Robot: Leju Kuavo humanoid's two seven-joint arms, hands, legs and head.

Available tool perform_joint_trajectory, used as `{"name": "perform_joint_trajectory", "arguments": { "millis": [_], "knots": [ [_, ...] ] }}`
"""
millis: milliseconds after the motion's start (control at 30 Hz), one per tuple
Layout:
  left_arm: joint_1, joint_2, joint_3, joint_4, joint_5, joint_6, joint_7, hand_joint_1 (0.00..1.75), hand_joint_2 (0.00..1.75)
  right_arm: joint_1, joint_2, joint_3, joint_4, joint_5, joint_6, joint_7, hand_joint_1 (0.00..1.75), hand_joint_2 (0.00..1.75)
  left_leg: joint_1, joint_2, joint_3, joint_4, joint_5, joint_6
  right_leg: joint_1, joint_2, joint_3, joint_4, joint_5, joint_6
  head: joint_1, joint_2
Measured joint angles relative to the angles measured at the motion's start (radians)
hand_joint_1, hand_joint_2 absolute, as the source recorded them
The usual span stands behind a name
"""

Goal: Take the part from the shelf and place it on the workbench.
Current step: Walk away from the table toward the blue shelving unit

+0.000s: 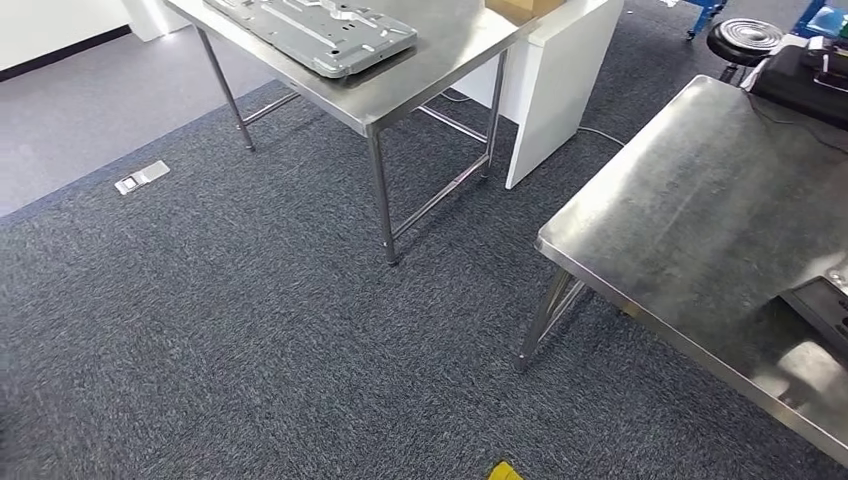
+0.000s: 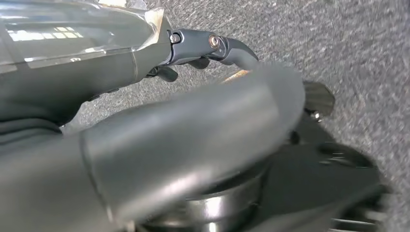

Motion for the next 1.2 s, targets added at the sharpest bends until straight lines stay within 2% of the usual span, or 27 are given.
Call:
{"name": "perform_joint_trajectory", "arguments": {
  "millis": [33, 67, 100, 167, 233, 300, 333, 400, 467, 533, 567, 600, 633, 667, 733, 767, 800, 833, 867, 933, 967, 1000, 1033, 1067, 1100, 1167, 1200],
  "knots": [
    [0.0, 0.002, -0.015, 0.0, -0.007, -0.005, 0.008, 0.0, 1.75, 0.001, 0.005, 0.01, 0.002, 0.013, 0.004, -0.005, 0.0, 0.0, 0.0, 0.002, -0.009, 0.02, 0.0, 0.0, 0.001, -0.013, -0.001, 0.0, -0.001, -0.002, 0.0, 0.0],
    [0.001, 0.003, -0.028, 0.0, -0.014, -0.005, 0.018, 0.0, 1.75, -0.001, 0.008, 0.018, 0.004, 0.021, 0.007, -0.01, 0.0, 0.0, 0.0, 0.005, 0.005, -0.001, 0.018, 0.002, 0.002, -0.025, -0.001, 0.0, -0.003, -0.003, 0.0, 0.0],
    [0.001, 0.004, -0.039, 0.0, -0.02, -0.002, 0.028, 0.0, 1.75, -0.004, 0.011, 0.026, 0.005, 0.025, 0.013, -0.016, 0.0, 0.0, -0.001, 0.016, 0.039, -0.06, 0.047, 0.005, 0.002, -0.037, 0.0, 0.0, -0.005, -0.004, 0.0, 0.0],
    [-0.001, 0.003, -0.06, 0.0, -0.028, 0.0, 0.042, 0.0, 1.75, -0.008, 0.011, 0.036, 0.007, 0.031, 0.029, -0.029, 0.0, 0.0, -0.003, 0.06, 0.118, -0.195, 0.093, 0.014, 0.007, -0.058, 0.01, 0.0, -0.012, 0.0, 0.0, 0.0],
    [-0.004, 0.004, -0.076, -0.001, -0.035, -0.017, 0.04, 0.0, 1.75, -0.011, 0.009, 0.043, 0.01, 0.034, 0.045, -0.027, 0.0, 0.0, -0.01, 0.081, 0.149, -0.252, 0.102, 0.024, 0.011, -0.078, 0.019, -0.002, -0.019, 0.01, 0.001, 0.0],
    [-0.003, 0.008, -0.089, -0.001, -0.04, -0.039, 0.034, 0.0, 1.75, -0.014, 0.008, 0.046, 0.011, 0.033, 0.058, -0.011, 0.0, 0.0, -0.014, 0.056, 0.148, -0.258, 0.106, 0.037, 0.01, -0.1, 0.028, -0.006, -0.023, 0.021, 0.002, 0.0],
    [-0.002, 0.01, -0.094, 0.0, -0.042, -0.048, 0.032, 0.0, 1.75, -0.017, 0.007, 0.047, 0.011, 0.031, 0.064, -0.001, 0.0, 0.0, -0.013, 0.044, 0.151, -0.264, 0.112, 0.043, 0.008, -0.098, 0.031, -0.005, -0.026, 0.026, 0.002, 0.0],
    [0.0, 0.015, -0.104, 0.0, -0.049, -0.064, 0.031, 0.0, 1.75, -0.018, 0.005, 0.048, 0.013, 0.025, 0.08, 0.025, 0.0, 0.0, -0.007, 0.02, 0.157, -0.279, 0.127, 0.057, 0.004, -0.046, 0.011, 0.051, -0.062, 0.026, 0.003, 0.0],
    [0.001, 0.02, -0.116, 0.0, -0.057, -0.079, 0.031, 0.0, 1.75, -0.018, 0.002, 0.047, 0.016, 0.019, 0.092, 0.054, 0.0, 0.0, -0.006, -0.005, 0.154, -0.283, 0.133, 0.064, 0.001, 0.014, -0.053, 0.185, -0.126, 0.018, 0.004, 0.0],
    [0.001, 0.022, -0.125, 0.001, -0.061, -0.088, 0.033, 0.0, 1.75, -0.022, 0.003, 0.047, 0.017, 0.017, 0.096, 0.069, 0.0, 0.0, -0.007, -0.034, 0.153, -0.282, 0.133, 0.064, 0.0, 0.027, -0.098, 0.28, -0.153, 0.024, 0.004, 0.0],
    [0.002, 0.023, -0.129, 0.001, -0.063, -0.09, 0.034, 0.0, 1.75, -0.024, 0.003, 0.048, 0.017, 0.017, 0.097, 0.075, 0.0, 0.0, -0.007, -0.05, 0.154, -0.281, 0.133, 0.064, -0.002, 0.029, -0.096, 0.274, -0.141, 0.032, 0.004, 0.0],
    [0.002, 0.024, -0.133, 0.002, -0.065, -0.092, 0.035, 0.0, 1.75, -0.025, 0.003, 0.048, 0.018, 0.017, 0.098, 0.079, 0.0, 0.0, -0.007, -0.066, 0.155, -0.28, 0.133, 0.063, -0.005, 0.034, -0.08, 0.234, -0.116, 0.043, 0.004, 0.0],
    [0.002, 0.025, -0.137, 0.002, -0.067, -0.094, 0.036, 0.0, 1.75, -0.025, 0.003, 0.048, 0.018, 0.017, 0.098, 0.084, 0.0, 0.0, -0.007, -0.082, 0.155, -0.278, 0.132, 0.061, -0.01, 0.049, -0.054, 0.169, -0.083, 0.054, 0.004, 0.0],
    [0.001, 0.025, -0.14, 0.002, -0.07, -0.096, 0.037, 0.0, 1.75, -0.025, 0.003, 0.048, 0.019, 0.016, 0.099, 0.089, 0.0, 0.0, -0.009, -0.097, 0.153, -0.273, 0.131, 0.056, -0.015, 0.077, -0.029, 0.1, -0.052, 0.062, 0.004, 0.0],
    [-0.001, 0.026, -0.147, 0.002, -0.076, -0.098, 0.038, 0.0, 1.75, -0.023, 0.003, 0.047, 0.021, 0.012, 0.1, 0.095, 0.0, 0.0, -0.011, -0.124, 0.144, -0.264, 0.127, 0.042, -0.019, 0.117, -0.003, 0.019, -0.02, 0.055, 0.003, 0.0],
    [-0.002, 0.026, -0.151, 0.002, -0.079, -0.098, 0.036, 0.0, 1.75, -0.022, 0.003, 0.047, 0.022, 0.009, 0.101, 0.097, 0.0, 0.0, -0.011, -0.135, 0.14, -0.261, 0.127, 0.034, -0.017, 0.12, -0.002, 0.01, -0.018, 0.045, 0.002, 0.0],
    [-0.001, 0.027, -0.155, 0.002, -0.08, -0.095, 0.033, 0.0, 1.75, -0.021, 0.001, 0.045, 0.022, 0.005, 0.102, 0.098, 0.0, 0.0, -0.008, -0.146, 0.137, -0.263, 0.128, 0.027, -0.015, 0.107, 0.001, 0.011, -0.017, 0.033, 0.002, 0.0],
    [-0.001, 0.027, -0.158, 0.002, -0.081, -0.093, 0.028, 0.0, 1.75, -0.021, 0.0, 0.043, 0.022, 0.002, 0.102, 0.099, 0.0, 0.0, -0.007, -0.136, 0.132, -0.259, 0.126, 0.021, -0.014, 0.095, 0.004, 0.008, -0.014, 0.025, 0.001, 0.0],
    [0.0, 0.028, -0.161, 0.003, -0.081, -0.09, 0.023, 0.0, 1.75, -0.019, -0.002, 0.04, 0.022, 0.001, 0.102, 0.1, 0.0, 0.0, -0.006, -0.111, 0.125, -0.243, 0.116, 0.017, -0.013, 0.082, 0.007, 0.006, -0.011, 0.018, 0.0, 0.0],
    [-0.001, 0.029, -0.164, 0.003, -0.081, -0.085, 0.01, 0.0, 1.75, -0.014, -0.004, 0.037, 0.022, -0.001, 0.099, 0.104, 0.0, 0.0, -0.008, -0.038, 0.083, -0.155, 0.062, 0.01, -0.011, 0.054, 0.01, 0.002, -0.007, 0.006, -0.002, 0.0],
    [-0.001, 0.03, -0.165, 0.003, -0.081, -0.081, 0.003, 0.0, 1.75, -0.011, -0.005, 0.035, 0.022, -0.002, 0.095, 0.106, 0.0, 0.0, -0.008, -0.016, 0.052, -0.089, 0.026, 0.008, -0.007, 0.039, 0.01, 0.002, -0.009, 0.003, -0.004, 0.0],
    [-0.002, 0.03, -0.166, 0.003, -0.081, -0.074, -0.005, 0.0, 1.75, -0.008, -0.005, 0.034, 0.023, -0.003, 0.089, 0.11, 0.0, 0.0, -0.007, -0.008, 0.02, -0.024, -0.002, 0.005, -0.005, 0.021, 0.011, 0.002, -0.01, -0.001, -0.004, 0.0],
    [-0.002, 0.03, -0.167, 0.003, -0.082, -0.066, -0.012, 0.0, 1.75, -0.007, -0.005, 0.032, 0.023, -0.003, 0.084, 0.113, 0.0, 0.0, -0.007, -0.004, 0.0, 0.018, -0.014, 0.004, -0.003, 0.004, 0.011, 0.003, -0.012, -0.003, -0.004, 0.0],
    [-0.002, 0.03, -0.168, 0.003, -0.081, -0.056, -0.019, 0.0, 1.75, -0.006, -0.005, 0.03, 0.023, -0.002, 0.079, 0.115, 0.0, 0.0, -0.006, 0.0, -0.002, 0.024, -0.007, 0.004, -0.002, -0.011, 0.01, 0.003, -0.014, -0.004, -0.004, 0.0],
    [-0.002, 0.03, -0.168, 0.003, -0.079, -0.046, -0.025, 0.0, 1.75, -0.007, -0.005, 0.029, 0.024, 0.0, 0.075, 0.116, 0.0, 0.0, -0.005, 0.005, 0.014, -0.004, 0.014, 0.004, -0.001, -0.025, 0.01, 0.003, -0.016, -0.005, -0.004, 0.0],
    [-0.002, 0.03, -0.167, 0.003, -0.061, -0.028, -0.033, 0.0, 1.75, -0.009, -0.005, 0.029, 0.024, 0.012, 0.071, 0.116, 0.0, 0.0, -0.004, 0.037, 0.094, -0.141, 0.071, 0.009, 0.001, -0.047, 0.015, 0.003, -0.022, -0.002, -0.004, 0.0],
    [-0.001, 0.03, -0.165, 0.003, -0.047, -0.024, -0.034, 0.0, 1.75, -0.01, -0.005, 0.029, 0.024, 0.018, 0.072, 0.121, 0.0, 0.0, -0.005, 0.056, 0.127, -0.198, 0.087, 0.011, 0.004, -0.057, 0.02, 0.002, -0.027, 0.002, -0.003, 0.0]
  ]
}}
